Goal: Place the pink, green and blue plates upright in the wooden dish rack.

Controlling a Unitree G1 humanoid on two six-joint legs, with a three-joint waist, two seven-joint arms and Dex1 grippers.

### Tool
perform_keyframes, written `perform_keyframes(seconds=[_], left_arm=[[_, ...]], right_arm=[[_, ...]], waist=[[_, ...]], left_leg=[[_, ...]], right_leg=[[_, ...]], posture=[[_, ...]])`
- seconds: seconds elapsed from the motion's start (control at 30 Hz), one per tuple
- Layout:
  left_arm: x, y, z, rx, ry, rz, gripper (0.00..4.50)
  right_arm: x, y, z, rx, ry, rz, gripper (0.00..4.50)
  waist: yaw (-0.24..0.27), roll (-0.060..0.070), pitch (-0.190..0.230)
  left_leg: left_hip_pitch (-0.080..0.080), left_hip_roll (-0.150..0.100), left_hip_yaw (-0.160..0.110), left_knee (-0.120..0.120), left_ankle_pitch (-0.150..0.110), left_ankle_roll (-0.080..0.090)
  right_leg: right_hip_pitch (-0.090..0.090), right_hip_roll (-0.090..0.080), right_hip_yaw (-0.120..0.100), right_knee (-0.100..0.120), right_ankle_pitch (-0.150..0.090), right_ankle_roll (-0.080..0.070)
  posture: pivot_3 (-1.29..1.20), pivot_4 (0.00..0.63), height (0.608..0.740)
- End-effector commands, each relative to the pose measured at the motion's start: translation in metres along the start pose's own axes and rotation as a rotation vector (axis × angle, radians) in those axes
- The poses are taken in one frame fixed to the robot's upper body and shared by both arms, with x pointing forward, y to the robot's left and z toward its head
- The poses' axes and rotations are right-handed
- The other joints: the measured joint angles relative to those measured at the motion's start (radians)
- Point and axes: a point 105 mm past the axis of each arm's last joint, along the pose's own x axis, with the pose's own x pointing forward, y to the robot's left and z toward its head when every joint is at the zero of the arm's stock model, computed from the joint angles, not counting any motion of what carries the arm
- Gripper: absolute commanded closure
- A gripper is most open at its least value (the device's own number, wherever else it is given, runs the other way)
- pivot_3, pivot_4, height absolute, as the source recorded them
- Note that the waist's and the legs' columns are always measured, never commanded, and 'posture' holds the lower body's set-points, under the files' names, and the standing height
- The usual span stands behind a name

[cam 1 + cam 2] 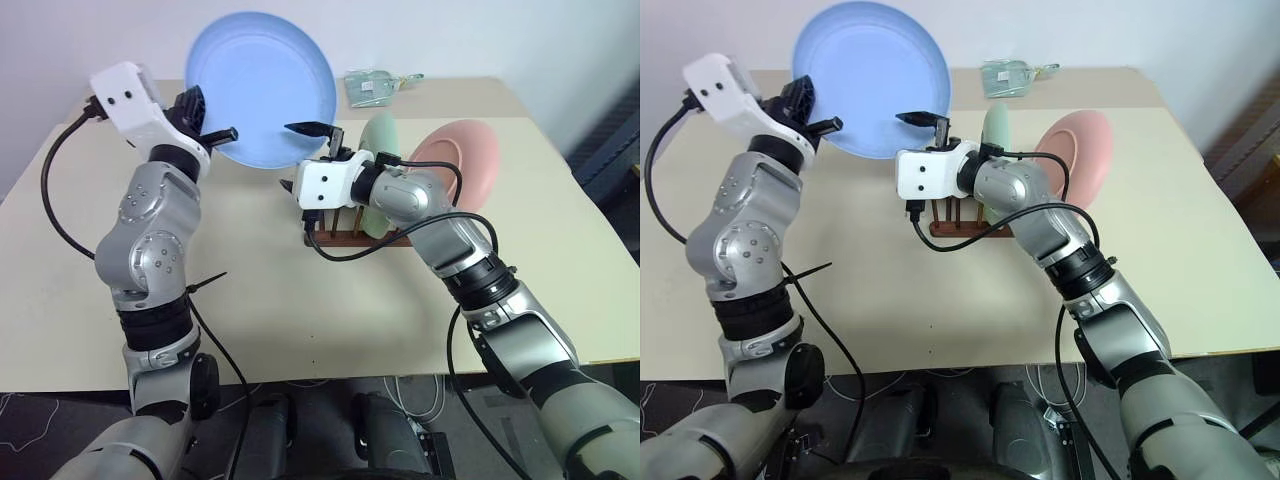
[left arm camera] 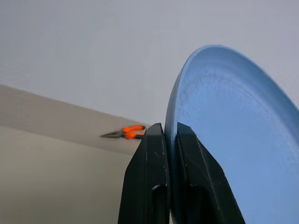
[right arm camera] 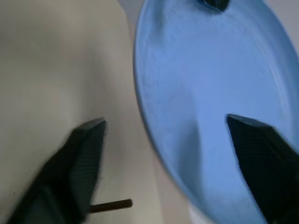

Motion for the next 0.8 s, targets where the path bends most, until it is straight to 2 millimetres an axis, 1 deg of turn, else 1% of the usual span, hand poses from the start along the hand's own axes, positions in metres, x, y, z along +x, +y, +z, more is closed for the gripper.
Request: perform_keyframes(seconds=[0.03, 0.17, 0.2, 0.3, 0.33, 0.37, 0.4, 0.43, 0.47, 0.53, 0.57, 0.6, 0.67, 0.7, 0.73, 0.8], left_arm=[[-0.005, -0.01, 0.019, 0.012, -0.064, -0.034, 4.5], [-0.006, -0.007, 0.016, -0.006, -0.051, -0.04, 4.5], [-0.006, -0.007, 0.016, -0.013, -0.049, -0.044, 4.5], [-0.007, -0.005, 0.021, -0.082, -0.073, -0.046, 3.43], [-0.007, -0.003, 0.027, -0.108, -0.1, -0.043, 2.95], [-0.007, 0.001, 0.039, -0.139, -0.153, -0.032, 2.5], [-0.008, 0.008, 0.052, -0.159, -0.212, -0.011, 1.88], [-0.009, 0.015, 0.062, -0.156, -0.26, 0.009, 1.46], [-0.009, 0.019, 0.068, -0.15, -0.288, 0.022, 1.46], [-0.013, 0.035, 0.082, -0.09, -0.35, 0.068, 1.46], [-0.016, 0.046, 0.088, -0.044, -0.377, 0.105, 1.46], [-0.019, 0.056, 0.093, 0.01, -0.397, 0.141, 1.46], [-0.025, 0.074, 0.096, 0.18, -0.396, 0.194, 1.46], [-0.027, 0.081, 0.09, 0.289, -0.365, 0.204, 1.46], [-0.029, 0.085, 0.084, 0.36, -0.342, 0.206, 1.46], [-0.034, 0.094, 0.053, 0.499, -0.227, 0.171, 1.46]], right_arm=[[0.004, -0.011, 0.008, -0.042, -0.027, -0.043, 2.38], [0.005, -0.012, 0.01, -0.046, -0.032, -0.051, 4.44], [0.005, -0.011, 0.011, -0.054, -0.035, -0.05, 4.48], [0.006, -0.01, 0.016, -0.097, -0.046, -0.052, 4.5], [0.007, -0.01, 0.017, -0.108, -0.049, -0.055, 4.5], [0.007, -0.01, 0.018, -0.116, -0.051, -0.059, 4.5], [0.007, -0.01, 0.019, -0.121, -0.053, -0.062, 4.5], [0.007, -0.011, 0.02, -0.123, -0.052, -0.067, 4.5], [0.007, -0.011, 0.02, -0.123, -0.052, -0.07, 4.5], [0.006, -0.012, 0.019, -0.112, -0.046, -0.086, 4.5], [0.005, -0.014, 0.019, -0.099, -0.045, -0.102, 4.5], [0.004, -0.017, 0.018, -0.082, -0.045, -0.12, 4.5], [-0.002, -0.025, 0.018, -0.055, -0.052, -0.171, 4.5], [-0.007, -0.032, 0.02, -0.019, -0.07, -0.213, 4.5], [-0.01, -0.037, 0.022, 0.006, -0.083, -0.241, 4.5], [-0.024, -0.053, 0.034, 0.161, -0.168, -0.318, 4.5]], waist=[[-0.001, 0.0, 0.0], [-0.002, 0.0, 0.0], [-0.002, 0.0, 0.0], [0.0, 0.0, 0.0], [0.0, 0.0, 0.0], [0.0, 0.0, 0.0], [0.0, 0.0, 0.0], [0.0, 0.0, 0.001], [-0.002, 0.0, 0.001], [-0.005, 0.0, 0.001], [-0.005, 0.0, 0.001], [-0.005, 0.0, 0.001], [-0.006, 0.0, 0.001], [-0.005, 0.0, 0.001], [-0.004, 0.0, 0.001], [0.0, 0.0, 0.001]], left_leg=[[0.0, 0.0, 0.0, 0.0, 0.0, 0.0], [0.0, 0.0, 0.0, 0.0, 0.0, 0.0], [0.0, 0.0, 0.0, 0.0, 0.0, 0.0], [0.0, 0.0, 0.0, 0.0, 0.0, 0.0], [0.0, 0.0, 0.0, 0.0, 0.0, 0.0], [0.0, 0.0, 0.0, 0.0, 0.0, 0.0], [0.0, 0.0, 0.0, 0.0, 0.0, 0.0], [0.0, 0.0, 0.0, 0.0, 0.0, 0.0], [0.0, 0.0, 0.0, 0.0, 0.001, -0.001], [0.0, 0.0, 0.0, 0.0, 0.001, -0.001], [0.0, 0.0, 0.0, 0.0, 0.001, -0.001], [0.0, 0.0, 0.0, 0.0, 0.001, -0.002], [0.0, 0.0, 0.0, 0.0, 0.001, -0.002], [0.0, 0.0, 0.0, -0.001, 0.001, -0.001], [0.0, 0.0, 0.0, -0.001, 0.001, -0.001], [0.0, 0.0, 0.0, -0.001, 0.001, -0.001]], right_leg=[[0.0, 0.0, 0.0, 0.0, 0.0, 0.0], [0.0, 0.0, 0.0, 0.0, 0.0, 0.0], [0.0, 0.0, 0.0, 0.0, 0.0, 0.0], [0.0, 0.001, 0.0, 0.0, 0.0, 0.0], [0.0, 0.0, 0.0, 0.0, 0.0, 0.0], [0.0, 0.0, 0.0, 0.0, 0.0, 0.0], [0.0, 0.0, 0.0, 0.0, 0.0, 0.0], [0.0, 0.0, 0.0, 0.0, 0.0, 0.0], [0.0, 0.001, 0.0, 0.0, 0.0, 0.0], [0.0, 0.001, 0.0, 0.0, 0.0, 0.0], [0.0, 0.001, 0.0, 0.0, 0.0, 0.0], [0.0, 0.002, 0.0, 0.0, 0.0, 0.0], [0.0, 0.002, 0.0, 0.0, 0.0, 0.0], [0.0, 0.002, 0.0, 0.0, 0.0, 0.0], [0.0, 0.002, 0.0, 0.0, 0.0, 0.0], [0.0, 0.002, 0.0, 0.0, 0.0, 0.0]], posture=[[0.0, 0.15, 0.738], [0.0, 0.15, 0.738], [0.0, 0.15, 0.738], [0.0, 0.15, 0.738], [0.0, 0.15, 0.738], [0.0, 0.15, 0.738], [0.0, 0.15, 0.738], [0.0, 0.15, 0.738], [0.0, 0.15, 0.738], [0.0, 0.15, 0.738], [0.0, 0.15, 0.738], [0.0, 0.15, 0.738], [0.0, 0.15, 0.738], [0.0, 0.15, 0.738], [0.0, 0.15, 0.738], [0.0, 0.15, 0.738]])
